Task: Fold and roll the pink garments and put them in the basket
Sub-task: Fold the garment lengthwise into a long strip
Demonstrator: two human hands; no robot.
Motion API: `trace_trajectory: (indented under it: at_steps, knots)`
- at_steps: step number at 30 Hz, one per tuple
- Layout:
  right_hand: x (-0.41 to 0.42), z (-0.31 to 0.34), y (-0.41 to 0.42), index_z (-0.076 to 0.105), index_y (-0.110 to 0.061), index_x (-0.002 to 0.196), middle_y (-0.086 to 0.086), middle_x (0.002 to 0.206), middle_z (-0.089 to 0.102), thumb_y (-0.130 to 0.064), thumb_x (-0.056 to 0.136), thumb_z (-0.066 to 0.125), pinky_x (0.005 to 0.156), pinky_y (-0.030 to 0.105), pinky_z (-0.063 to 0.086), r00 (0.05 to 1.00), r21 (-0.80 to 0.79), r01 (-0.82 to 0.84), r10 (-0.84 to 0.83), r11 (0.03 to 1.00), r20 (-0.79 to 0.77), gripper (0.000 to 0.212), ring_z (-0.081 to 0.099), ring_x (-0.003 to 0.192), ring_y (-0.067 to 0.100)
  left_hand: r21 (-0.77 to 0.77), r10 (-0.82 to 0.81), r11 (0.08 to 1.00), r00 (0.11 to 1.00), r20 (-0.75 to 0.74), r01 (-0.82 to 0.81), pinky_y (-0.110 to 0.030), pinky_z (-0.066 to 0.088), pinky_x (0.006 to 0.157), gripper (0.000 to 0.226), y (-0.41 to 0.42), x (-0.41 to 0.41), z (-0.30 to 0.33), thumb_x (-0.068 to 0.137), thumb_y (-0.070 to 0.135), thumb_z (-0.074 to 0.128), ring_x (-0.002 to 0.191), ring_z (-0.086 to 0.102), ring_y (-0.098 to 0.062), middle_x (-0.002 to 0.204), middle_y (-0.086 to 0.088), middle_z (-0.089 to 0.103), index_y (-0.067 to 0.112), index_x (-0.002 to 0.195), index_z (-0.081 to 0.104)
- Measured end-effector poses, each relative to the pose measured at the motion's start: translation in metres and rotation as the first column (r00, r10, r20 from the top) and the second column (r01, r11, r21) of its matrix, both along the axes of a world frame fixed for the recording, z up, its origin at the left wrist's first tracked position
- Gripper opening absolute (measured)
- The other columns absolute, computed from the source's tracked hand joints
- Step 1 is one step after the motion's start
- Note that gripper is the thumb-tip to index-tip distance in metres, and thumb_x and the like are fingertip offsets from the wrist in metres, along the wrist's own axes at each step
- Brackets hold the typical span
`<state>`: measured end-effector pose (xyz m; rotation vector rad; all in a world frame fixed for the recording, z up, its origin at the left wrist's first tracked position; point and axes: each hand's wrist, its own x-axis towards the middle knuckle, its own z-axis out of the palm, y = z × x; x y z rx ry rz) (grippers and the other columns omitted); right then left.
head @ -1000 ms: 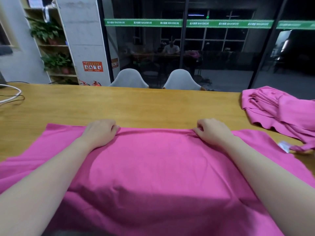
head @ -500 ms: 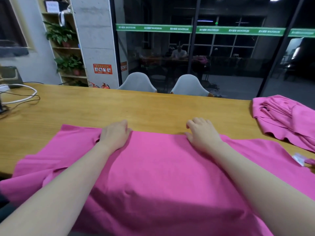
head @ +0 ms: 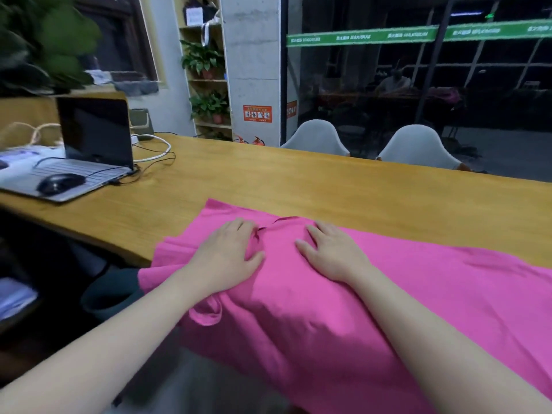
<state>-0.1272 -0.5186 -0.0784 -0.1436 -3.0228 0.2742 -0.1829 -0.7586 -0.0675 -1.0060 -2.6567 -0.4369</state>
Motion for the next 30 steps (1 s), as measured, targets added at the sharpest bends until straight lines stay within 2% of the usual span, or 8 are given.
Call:
trace_trajectory:
  at_steps: [4,10,15,18,20,22,25,30]
  knots:
    - [-0.001,0.000,-0.001,0.022,-0.020,0.162,0.008,0.170,0.013,-0.071,0.099,0.026,0.127,0.038,0.008,0.999,0.003,0.005,-0.005,1.000,0.051,0.081,0.011,0.157,0.023,0.056,0.040,0.998,0.998,-0.046,-0.037,-0.038,0.047,0.101,0.047,-0.047,0.028,0.001,0.090,0.039,0.066,0.116,0.057,-0.019,0.124,0.002,0.063,0.016,0.131,0.059]
    - [-0.004,-0.004,0.001,0.024,-0.027,0.161,0.007,0.170,0.016,-0.082,0.088,0.018,0.127,0.041,0.012,0.999,0.019,0.010,-0.011,1.000,0.049,0.092,0.013,0.156,0.023,0.010,0.115,0.993,0.963,-0.245,-0.116,-0.038,0.053,0.070,0.034,-0.064,0.041,0.004,0.082,0.019,0.067,0.087,0.066,-0.024,0.097,0.001,0.067,0.018,0.116,0.065]
    - [-0.003,-0.003,0.001,0.021,-0.036,0.161,0.004,0.169,0.019,-0.084,0.085,0.016,0.126,0.042,0.015,0.999,0.005,0.020,-0.020,1.000,0.042,0.090,0.015,0.156,0.021,0.208,0.149,0.966,0.988,0.041,-0.155,-0.040,0.054,0.074,0.017,-0.071,0.034,0.013,0.098,0.020,0.060,0.083,0.068,-0.021,0.093,0.004,0.073,0.024,0.113,0.067]
    - [-0.002,-0.003,0.001,0.020,-0.039,0.160,0.004,0.168,0.022,-0.085,0.084,0.014,0.125,0.042,0.017,0.999,0.010,0.020,-0.021,1.000,0.045,0.089,0.017,0.155,0.022,0.402,0.116,0.891,0.962,0.247,-0.210,-0.030,0.044,0.062,0.010,-0.077,0.007,0.023,0.100,0.020,0.060,0.061,0.058,0.000,0.080,0.011,0.069,0.022,0.103,0.069]
    - [-0.002,-0.001,0.000,0.020,-0.041,0.160,0.005,0.165,0.027,-0.086,0.082,0.013,0.123,0.043,0.021,0.999,0.019,0.013,-0.013,1.000,0.029,0.090,0.022,0.153,0.023,0.413,0.107,0.879,0.943,0.315,-0.238,-0.018,0.033,0.051,0.012,-0.076,-0.007,0.028,0.103,0.015,0.056,0.047,0.049,0.004,0.062,0.013,0.057,0.014,0.106,0.068]
    - [-0.003,0.002,-0.004,0.024,-0.042,0.159,0.004,0.162,0.032,-0.083,0.086,0.019,0.120,0.044,0.026,1.000,0.053,0.005,-0.005,0.999,0.010,0.083,0.028,0.149,0.024,0.418,0.111,0.866,0.920,0.377,-0.275,-0.014,0.030,0.046,0.018,-0.072,-0.016,0.032,0.105,0.014,0.051,0.049,0.048,0.003,0.064,0.012,0.054,0.009,0.109,0.068]
    - [-0.009,0.007,-0.009,0.031,-0.035,0.157,0.003,0.162,0.030,-0.070,0.096,0.033,0.118,0.044,0.025,0.999,0.087,-0.033,0.035,0.996,-0.015,0.070,0.026,0.150,0.023,0.380,0.141,0.868,0.892,0.429,-0.320,-0.026,0.038,0.070,0.028,-0.065,-0.033,0.031,0.107,0.020,0.046,0.089,0.060,-0.011,0.100,-0.003,0.070,0.007,0.109,0.070]
    - [-0.036,0.013,-0.016,0.048,-0.027,0.147,-0.001,0.161,0.036,-0.061,0.097,0.038,0.117,0.042,0.026,0.963,0.121,-0.228,0.242,0.966,-0.119,0.062,0.031,0.149,0.019,0.325,0.058,0.902,0.826,0.561,-0.284,-0.040,0.049,0.079,0.044,-0.072,-0.040,0.033,0.098,0.059,0.053,0.076,0.054,-0.016,0.085,0.001,0.059,0.017,0.097,0.064]
